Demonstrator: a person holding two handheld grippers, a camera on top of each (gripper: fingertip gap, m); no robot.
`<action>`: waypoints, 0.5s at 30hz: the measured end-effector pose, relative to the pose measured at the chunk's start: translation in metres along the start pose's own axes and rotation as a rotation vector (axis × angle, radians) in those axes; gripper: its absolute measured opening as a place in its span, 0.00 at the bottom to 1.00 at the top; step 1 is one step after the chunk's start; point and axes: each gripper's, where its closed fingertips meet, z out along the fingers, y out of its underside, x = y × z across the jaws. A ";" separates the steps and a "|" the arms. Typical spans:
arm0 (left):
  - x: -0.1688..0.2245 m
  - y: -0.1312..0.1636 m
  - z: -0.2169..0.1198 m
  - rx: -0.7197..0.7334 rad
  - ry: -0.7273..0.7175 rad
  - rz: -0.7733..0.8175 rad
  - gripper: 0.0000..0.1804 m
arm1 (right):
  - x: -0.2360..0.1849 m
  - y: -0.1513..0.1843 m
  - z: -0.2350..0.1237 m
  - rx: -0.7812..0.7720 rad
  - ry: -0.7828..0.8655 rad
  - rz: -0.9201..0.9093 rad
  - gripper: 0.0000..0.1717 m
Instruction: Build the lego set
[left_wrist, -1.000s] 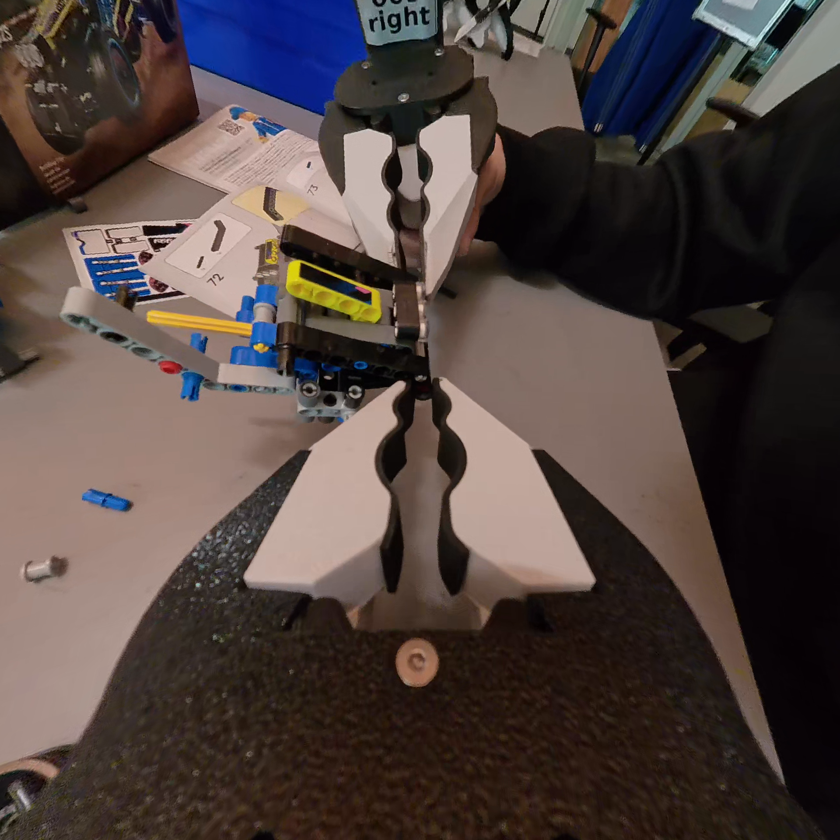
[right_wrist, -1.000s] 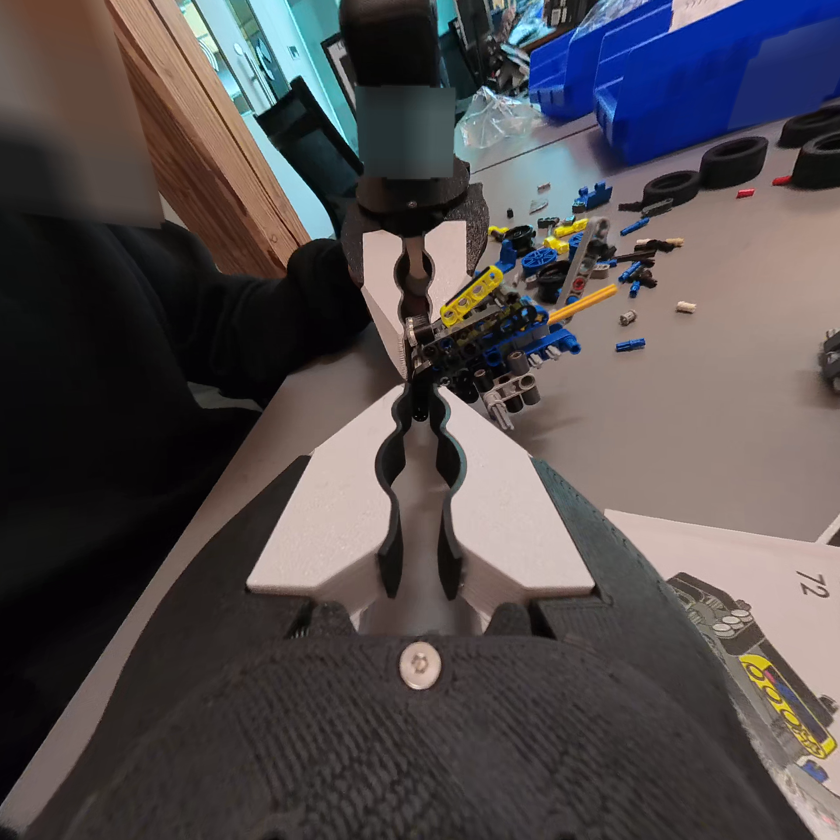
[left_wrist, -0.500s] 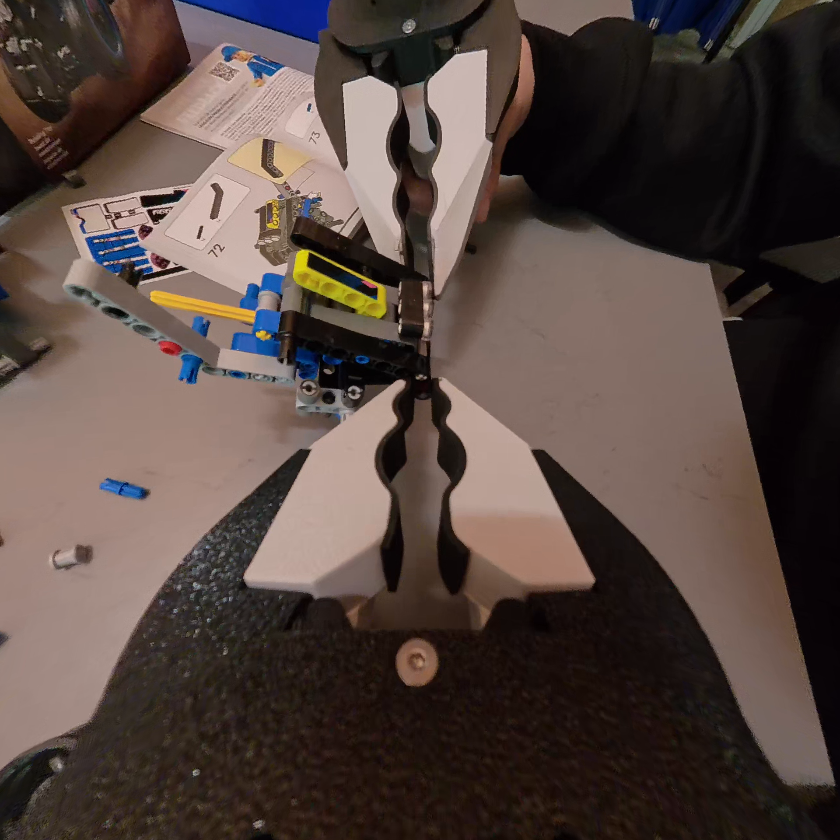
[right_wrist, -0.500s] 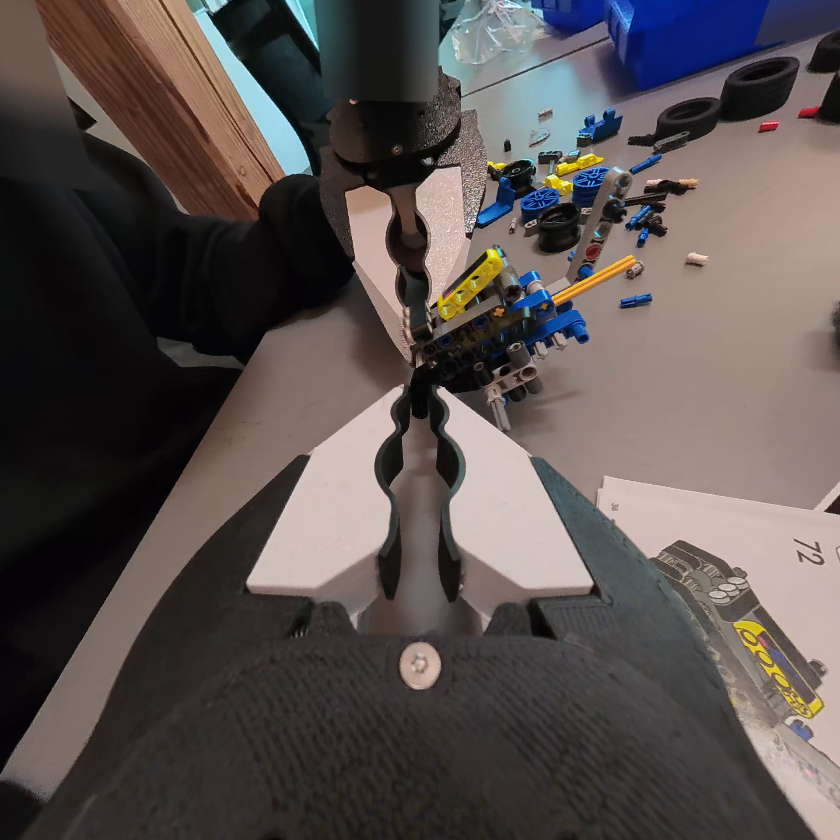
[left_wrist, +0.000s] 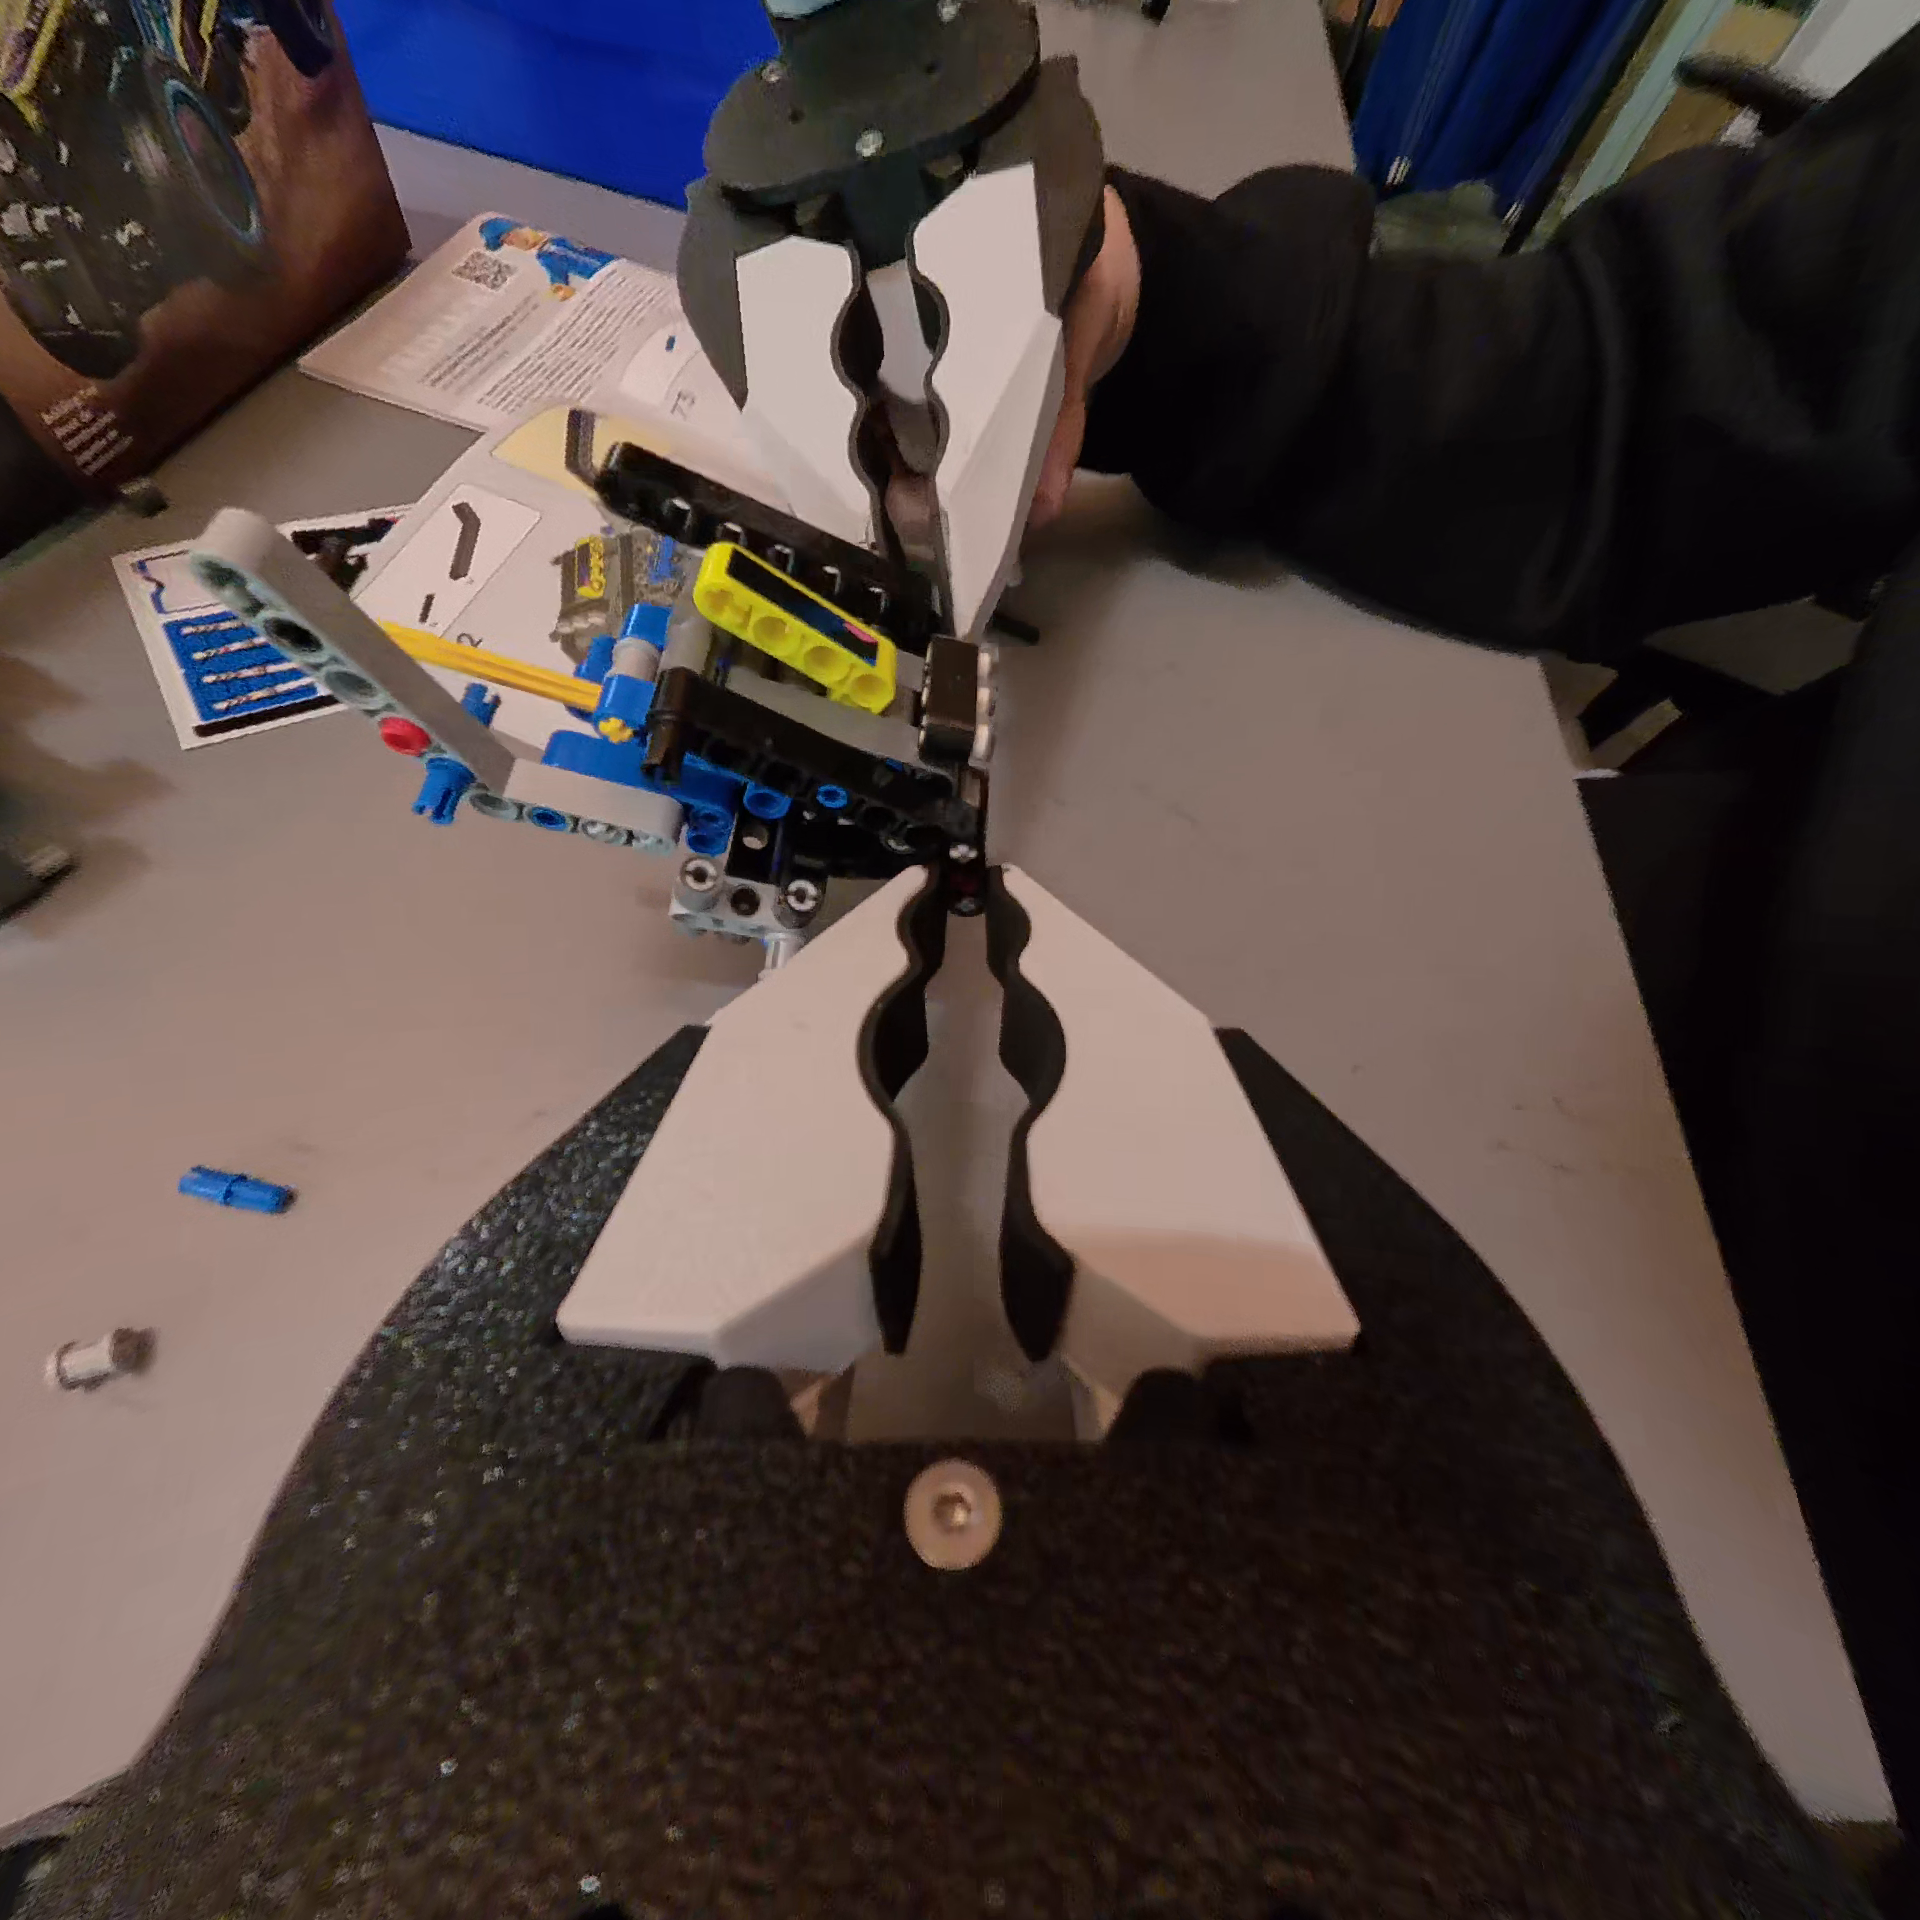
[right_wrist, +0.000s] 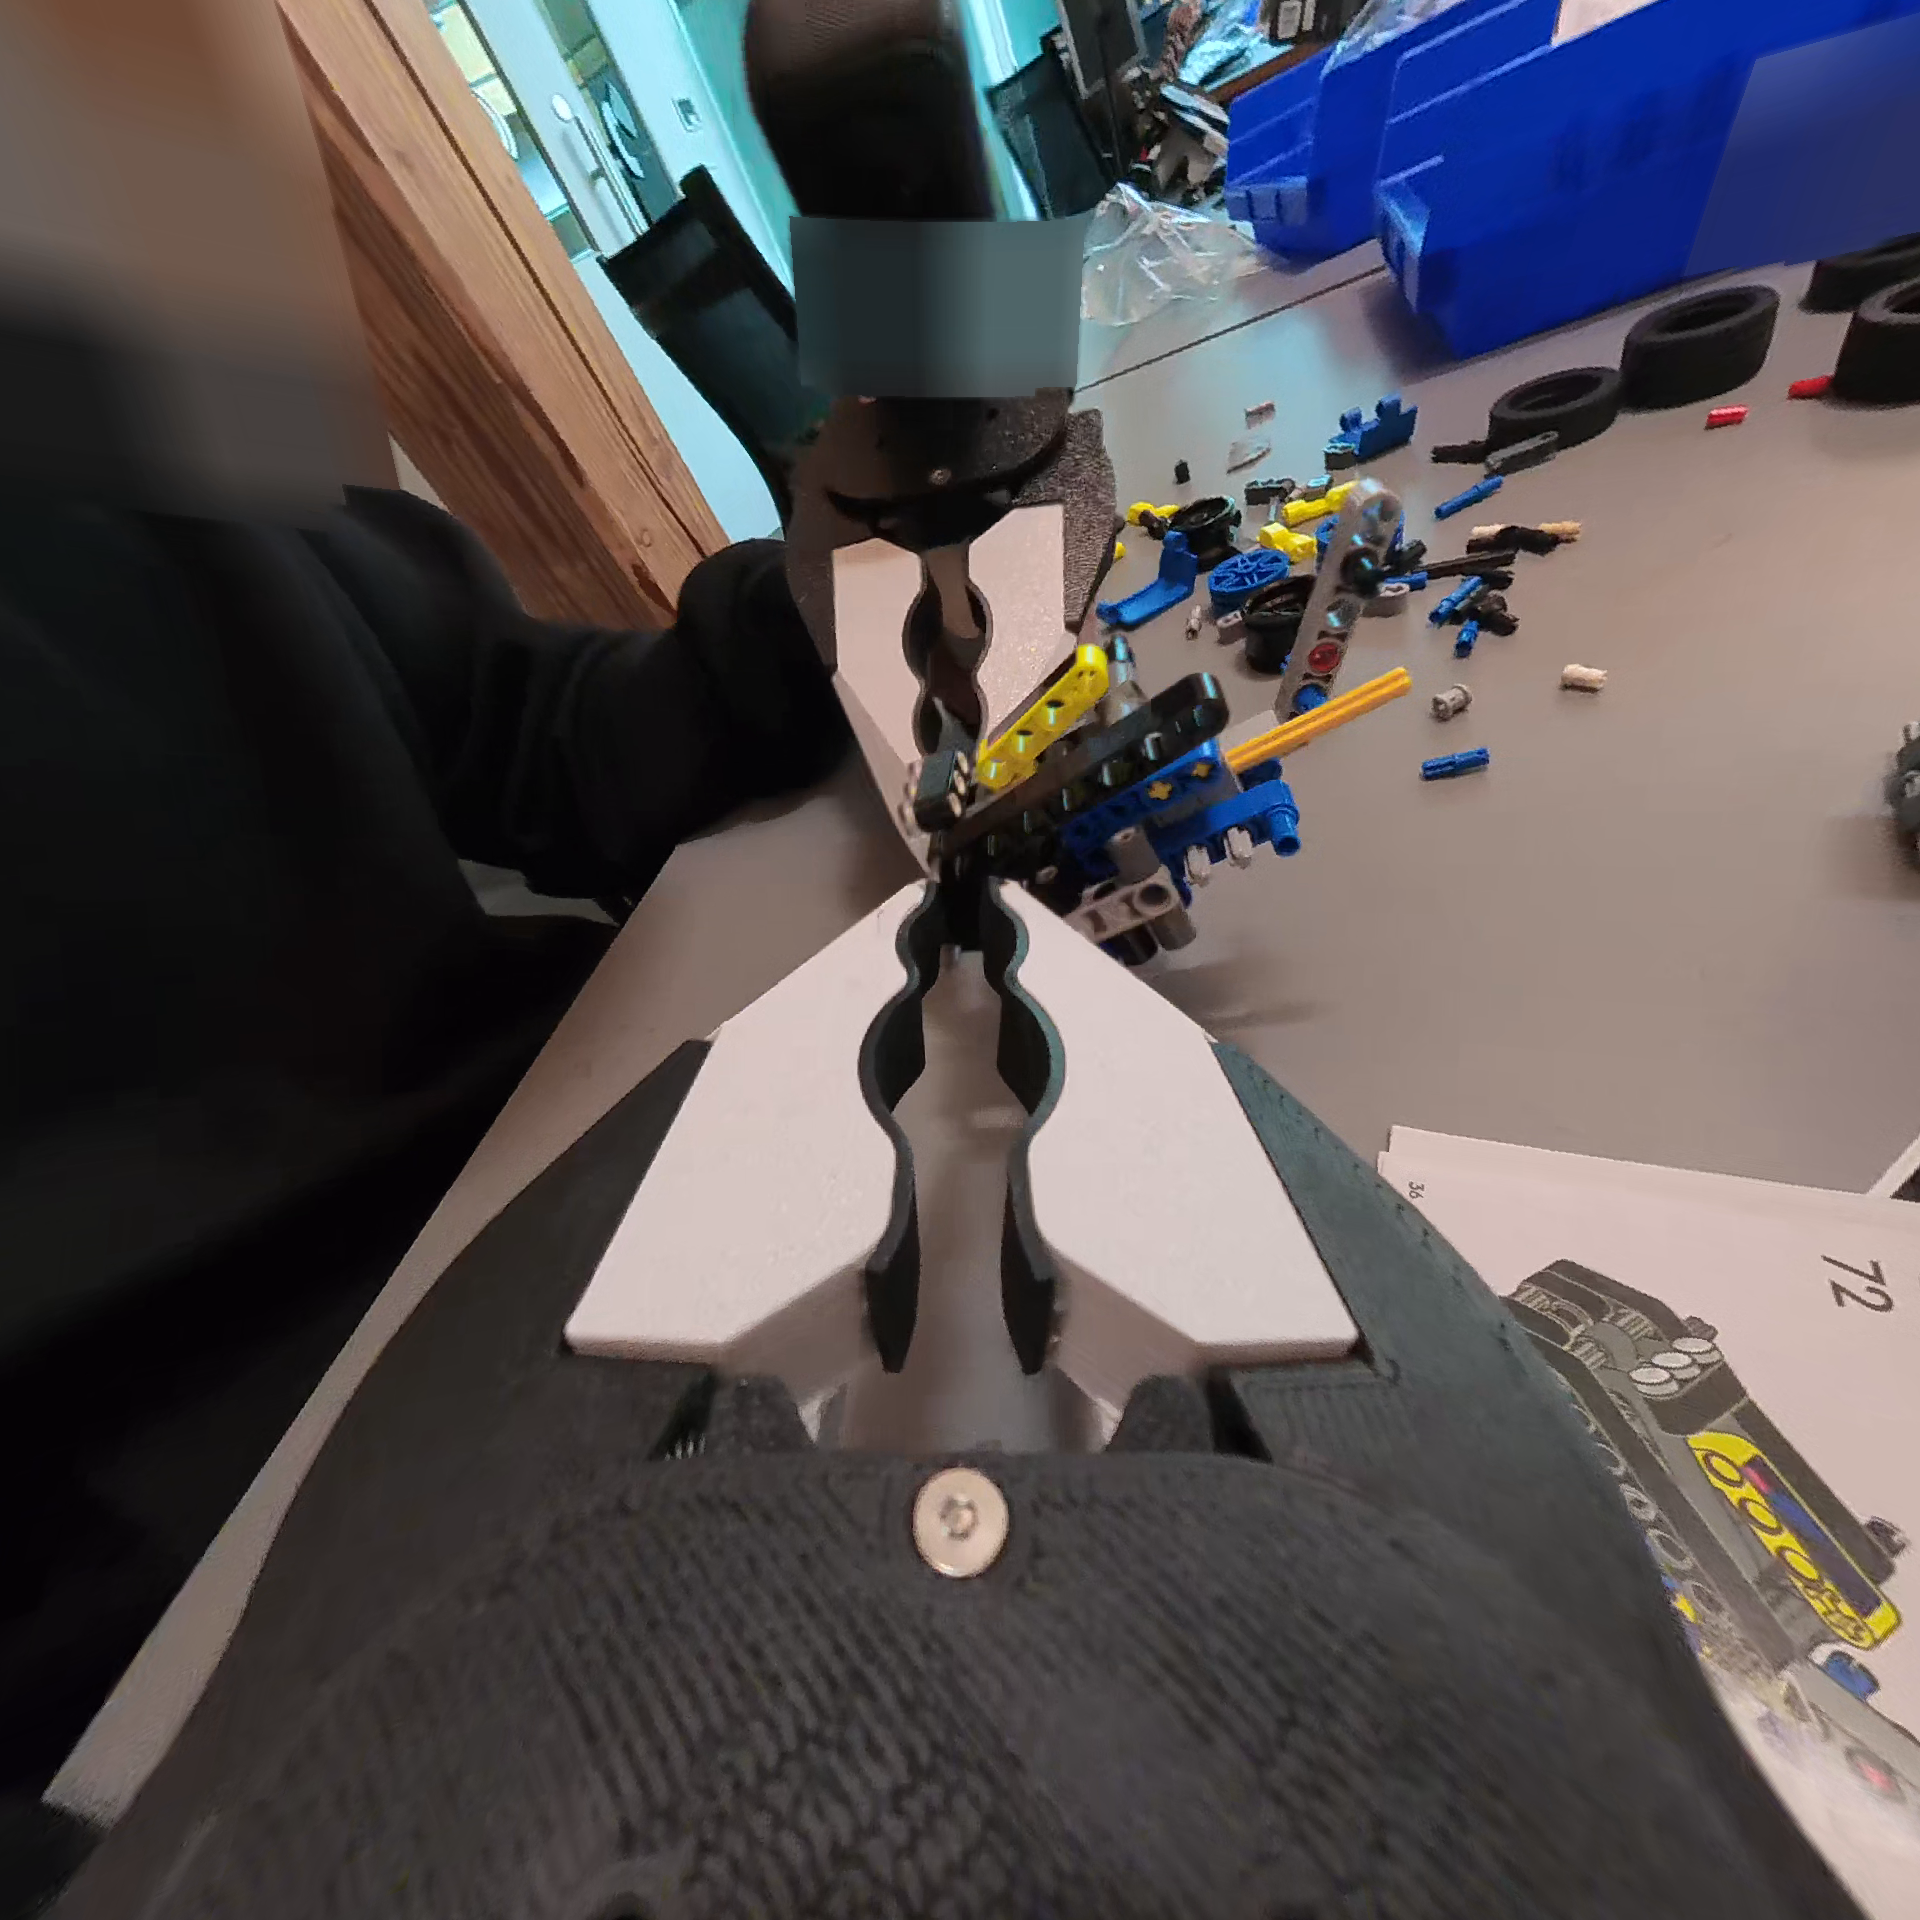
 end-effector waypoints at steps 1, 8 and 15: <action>-0.001 -0.001 -0.002 0.011 0.004 -0.014 0.02 | -0.004 0.001 -0.001 -0.003 -0.022 -0.016 0.03; 0.002 -0.011 -0.011 0.098 0.054 -0.067 0.02 | -0.007 0.003 0.003 -0.031 -0.022 -0.075 0.03; 0.002 -0.006 -0.008 0.067 0.058 -0.079 0.02 | -0.007 0.003 0.005 -0.033 -0.002 -0.112 0.03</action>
